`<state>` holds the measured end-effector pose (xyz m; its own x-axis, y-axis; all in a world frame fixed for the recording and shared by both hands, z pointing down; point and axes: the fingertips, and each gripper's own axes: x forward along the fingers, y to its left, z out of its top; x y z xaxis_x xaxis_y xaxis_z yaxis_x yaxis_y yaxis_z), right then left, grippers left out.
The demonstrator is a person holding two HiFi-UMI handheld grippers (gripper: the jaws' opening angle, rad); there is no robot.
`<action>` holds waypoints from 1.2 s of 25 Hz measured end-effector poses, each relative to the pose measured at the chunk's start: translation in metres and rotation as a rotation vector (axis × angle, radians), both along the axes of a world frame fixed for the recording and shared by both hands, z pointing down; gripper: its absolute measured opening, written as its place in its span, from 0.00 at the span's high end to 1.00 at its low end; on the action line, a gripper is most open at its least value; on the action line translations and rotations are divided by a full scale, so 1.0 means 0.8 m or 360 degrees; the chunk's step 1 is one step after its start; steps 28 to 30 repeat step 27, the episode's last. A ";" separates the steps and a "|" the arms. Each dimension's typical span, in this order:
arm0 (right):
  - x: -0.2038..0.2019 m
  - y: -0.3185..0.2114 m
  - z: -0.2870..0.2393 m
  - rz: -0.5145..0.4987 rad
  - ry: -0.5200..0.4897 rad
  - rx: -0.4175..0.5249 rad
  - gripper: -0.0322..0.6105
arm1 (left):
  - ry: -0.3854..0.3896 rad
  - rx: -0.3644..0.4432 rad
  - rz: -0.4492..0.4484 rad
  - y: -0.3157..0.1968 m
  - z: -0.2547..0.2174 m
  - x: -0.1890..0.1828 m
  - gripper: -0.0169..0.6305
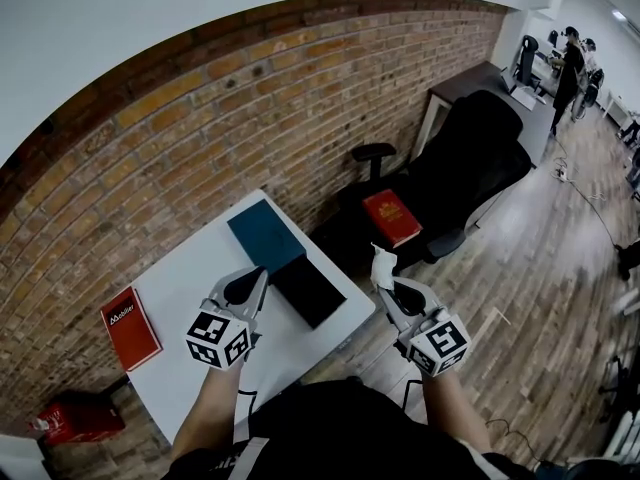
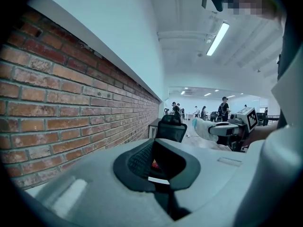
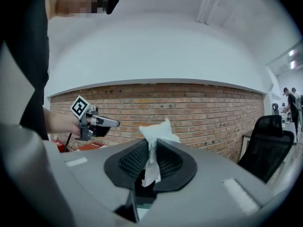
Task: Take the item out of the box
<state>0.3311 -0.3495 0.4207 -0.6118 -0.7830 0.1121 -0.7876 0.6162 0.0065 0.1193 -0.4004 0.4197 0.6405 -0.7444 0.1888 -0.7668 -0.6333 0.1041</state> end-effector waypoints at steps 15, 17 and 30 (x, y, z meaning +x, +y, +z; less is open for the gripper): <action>-0.036 0.002 -0.019 -0.0108 0.0004 0.0005 0.89 | 0.0040 -0.0002 0.0003 0.001 0.002 0.000 0.97; -0.035 0.003 -0.015 -0.0104 0.0007 0.0001 0.89 | 0.0044 -0.0004 0.0002 0.002 0.003 -0.002 0.97; -0.036 0.008 0.007 -0.0116 0.0026 -0.0049 0.89 | 0.0049 -0.0034 0.0029 0.011 0.012 0.000 0.97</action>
